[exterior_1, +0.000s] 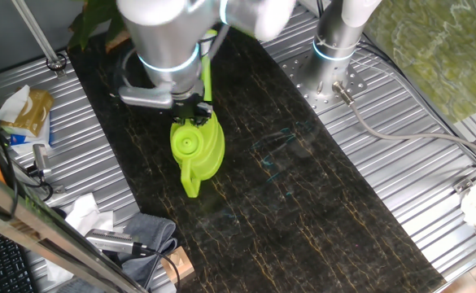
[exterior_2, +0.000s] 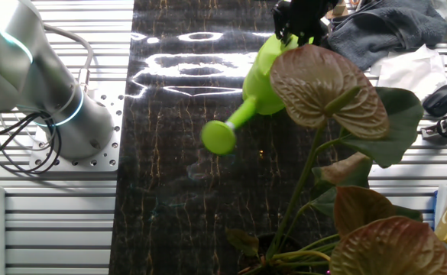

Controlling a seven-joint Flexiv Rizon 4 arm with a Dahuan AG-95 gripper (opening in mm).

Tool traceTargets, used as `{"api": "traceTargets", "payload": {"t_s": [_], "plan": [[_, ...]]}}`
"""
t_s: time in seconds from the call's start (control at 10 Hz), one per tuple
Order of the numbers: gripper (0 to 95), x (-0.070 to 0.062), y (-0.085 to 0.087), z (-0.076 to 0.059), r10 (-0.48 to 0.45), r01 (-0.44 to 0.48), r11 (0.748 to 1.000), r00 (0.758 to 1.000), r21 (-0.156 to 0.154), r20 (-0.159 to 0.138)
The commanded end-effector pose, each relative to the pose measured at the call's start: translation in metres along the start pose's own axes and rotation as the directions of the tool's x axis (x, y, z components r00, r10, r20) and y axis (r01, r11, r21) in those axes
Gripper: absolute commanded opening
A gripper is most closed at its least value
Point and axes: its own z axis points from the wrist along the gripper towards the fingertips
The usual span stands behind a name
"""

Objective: Water the plant

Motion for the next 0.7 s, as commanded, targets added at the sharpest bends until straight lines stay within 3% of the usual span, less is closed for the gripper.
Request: {"api": "traceTargets", "payload": {"t_s": [0.1,0.7], "plan": [[0.0,0.0006,-0.0001,-0.0006,-0.106,0.106,0.993,0.994,0.055,-0.011],[0.0,0.0006,-0.0001,-0.0006,-0.172,0.172,0.983,0.985,0.063,-0.004]]}}
